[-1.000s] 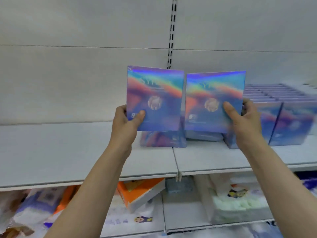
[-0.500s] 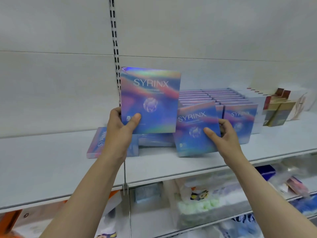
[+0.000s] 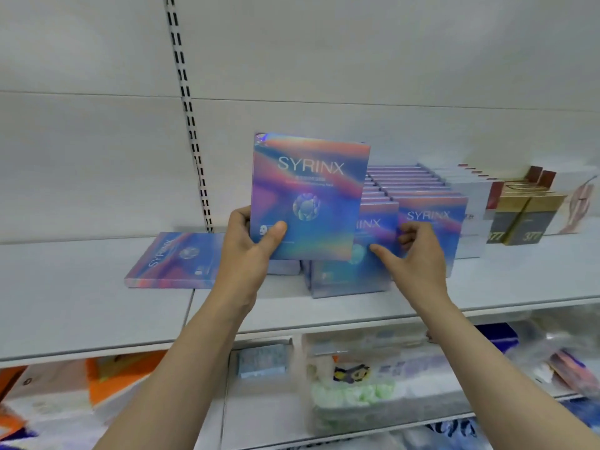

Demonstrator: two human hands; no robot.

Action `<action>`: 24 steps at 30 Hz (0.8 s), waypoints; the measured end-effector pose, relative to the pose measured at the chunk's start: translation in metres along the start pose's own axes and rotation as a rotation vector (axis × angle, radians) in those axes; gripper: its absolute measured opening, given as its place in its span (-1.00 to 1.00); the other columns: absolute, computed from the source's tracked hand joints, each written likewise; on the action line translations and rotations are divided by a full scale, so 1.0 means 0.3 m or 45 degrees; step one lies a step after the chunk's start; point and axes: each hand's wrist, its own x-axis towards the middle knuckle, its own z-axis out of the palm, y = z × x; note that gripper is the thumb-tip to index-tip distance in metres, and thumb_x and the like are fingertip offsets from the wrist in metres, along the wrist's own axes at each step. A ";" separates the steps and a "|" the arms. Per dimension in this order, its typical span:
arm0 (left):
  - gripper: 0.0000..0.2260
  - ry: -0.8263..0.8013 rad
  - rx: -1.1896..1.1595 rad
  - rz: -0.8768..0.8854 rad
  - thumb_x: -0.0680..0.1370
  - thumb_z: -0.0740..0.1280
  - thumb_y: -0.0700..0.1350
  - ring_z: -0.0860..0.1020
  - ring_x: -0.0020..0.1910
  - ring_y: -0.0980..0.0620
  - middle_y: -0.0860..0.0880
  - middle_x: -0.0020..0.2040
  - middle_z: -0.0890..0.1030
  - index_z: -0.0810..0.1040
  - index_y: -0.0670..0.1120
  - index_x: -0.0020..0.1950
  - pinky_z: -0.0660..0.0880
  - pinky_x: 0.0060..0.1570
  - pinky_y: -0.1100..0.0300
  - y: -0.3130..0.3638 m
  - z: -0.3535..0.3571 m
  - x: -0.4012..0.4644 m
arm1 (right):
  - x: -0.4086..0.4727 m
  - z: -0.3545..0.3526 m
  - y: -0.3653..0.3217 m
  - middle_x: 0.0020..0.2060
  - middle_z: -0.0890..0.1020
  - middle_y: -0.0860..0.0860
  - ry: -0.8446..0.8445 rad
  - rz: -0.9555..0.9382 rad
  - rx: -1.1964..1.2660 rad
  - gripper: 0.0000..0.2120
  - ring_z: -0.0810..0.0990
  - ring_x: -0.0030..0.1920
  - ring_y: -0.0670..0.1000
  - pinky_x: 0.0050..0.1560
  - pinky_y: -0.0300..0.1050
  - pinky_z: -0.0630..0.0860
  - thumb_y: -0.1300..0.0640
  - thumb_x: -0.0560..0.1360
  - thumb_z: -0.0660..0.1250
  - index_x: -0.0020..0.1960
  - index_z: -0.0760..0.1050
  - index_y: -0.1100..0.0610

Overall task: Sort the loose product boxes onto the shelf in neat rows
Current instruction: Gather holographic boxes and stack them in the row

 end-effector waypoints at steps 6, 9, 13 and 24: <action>-0.75 -0.097 0.010 0.035 0.52 0.40 -0.21 0.61 -0.08 0.18 0.00 0.04 0.60 0.41 -0.03 0.12 0.53 -0.12 0.33 0.006 0.205 -0.050 | 0.067 -0.135 -0.137 0.12 0.66 -0.04 -0.342 0.112 0.979 -0.60 0.63 0.15 -0.06 0.16 -0.06 0.56 -0.05 0.45 0.48 0.23 0.49 0.00; -0.69 -0.140 0.221 0.171 0.48 0.47 -0.13 0.60 0.00 0.10 0.07 0.05 0.60 0.42 -0.01 0.13 0.52 0.00 0.20 -0.008 0.304 -0.061 | 0.121 -0.193 -0.107 0.04 0.70 0.03 -0.293 0.164 1.227 -0.72 0.67 0.04 0.01 0.04 -0.08 0.60 0.19 0.47 0.43 0.16 0.52 0.15; -0.32 -0.020 1.214 0.799 0.32 0.53 0.16 0.40 0.32 -0.10 -0.03 0.25 0.53 0.44 -0.04 0.35 0.33 0.32 0.00 -0.086 0.365 0.003 | 0.193 -0.300 0.029 -0.05 0.71 0.01 -0.207 0.250 1.241 -0.58 0.68 -0.05 0.00 -0.04 -0.08 0.62 0.09 0.28 0.51 0.09 0.51 0.14; -0.07 -0.048 1.800 0.872 0.11 0.61 0.18 0.40 0.37 -0.19 -0.08 0.34 0.49 0.42 -0.04 0.42 -0.02 0.44 -0.24 -0.148 0.451 0.082 | 0.227 -0.376 0.322 -0.08 0.72 -0.03 -0.216 0.451 1.083 -0.68 0.71 -0.08 -0.02 -0.24 -0.14 0.64 0.23 0.48 0.41 0.19 0.41 0.17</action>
